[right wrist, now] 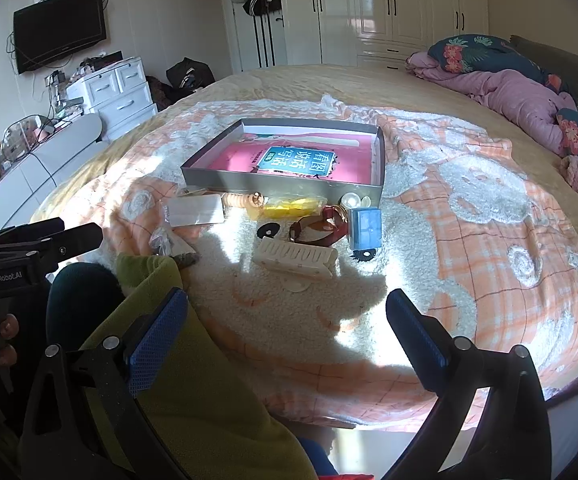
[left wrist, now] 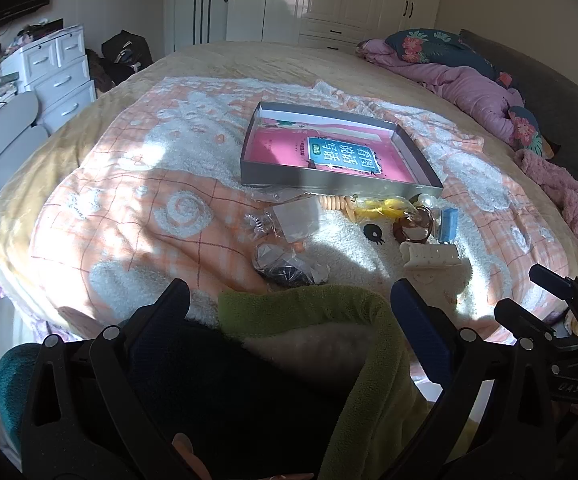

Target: Organize jewelry

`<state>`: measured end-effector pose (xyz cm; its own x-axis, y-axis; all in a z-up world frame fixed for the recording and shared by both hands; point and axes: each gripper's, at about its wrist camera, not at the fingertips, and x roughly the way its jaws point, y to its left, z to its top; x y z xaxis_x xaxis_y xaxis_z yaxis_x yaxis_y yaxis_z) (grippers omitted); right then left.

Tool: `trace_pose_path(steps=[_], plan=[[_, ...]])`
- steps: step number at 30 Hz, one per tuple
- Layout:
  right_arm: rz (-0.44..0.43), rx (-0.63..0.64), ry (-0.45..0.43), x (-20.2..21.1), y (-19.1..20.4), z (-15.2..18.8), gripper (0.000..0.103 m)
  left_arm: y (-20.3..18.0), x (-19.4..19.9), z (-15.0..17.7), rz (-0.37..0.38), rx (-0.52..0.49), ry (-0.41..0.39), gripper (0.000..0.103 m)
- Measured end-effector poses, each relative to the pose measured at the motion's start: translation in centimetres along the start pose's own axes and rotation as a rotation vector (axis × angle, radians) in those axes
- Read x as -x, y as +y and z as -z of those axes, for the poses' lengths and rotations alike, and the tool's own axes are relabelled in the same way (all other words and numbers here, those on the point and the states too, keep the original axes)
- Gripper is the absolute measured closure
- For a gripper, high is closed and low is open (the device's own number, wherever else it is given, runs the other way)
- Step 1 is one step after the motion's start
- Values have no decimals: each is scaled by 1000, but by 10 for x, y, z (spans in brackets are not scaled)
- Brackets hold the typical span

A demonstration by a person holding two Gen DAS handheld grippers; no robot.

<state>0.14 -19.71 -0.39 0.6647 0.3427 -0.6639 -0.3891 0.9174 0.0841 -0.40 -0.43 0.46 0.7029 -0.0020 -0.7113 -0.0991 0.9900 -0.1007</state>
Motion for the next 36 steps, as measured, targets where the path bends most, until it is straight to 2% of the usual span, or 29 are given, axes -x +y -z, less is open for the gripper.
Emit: trace_pose_path(steps=[36], plan=[[-1, 18, 0, 1, 6, -1, 4, 0, 3, -3, -8, -7, 1, 9]])
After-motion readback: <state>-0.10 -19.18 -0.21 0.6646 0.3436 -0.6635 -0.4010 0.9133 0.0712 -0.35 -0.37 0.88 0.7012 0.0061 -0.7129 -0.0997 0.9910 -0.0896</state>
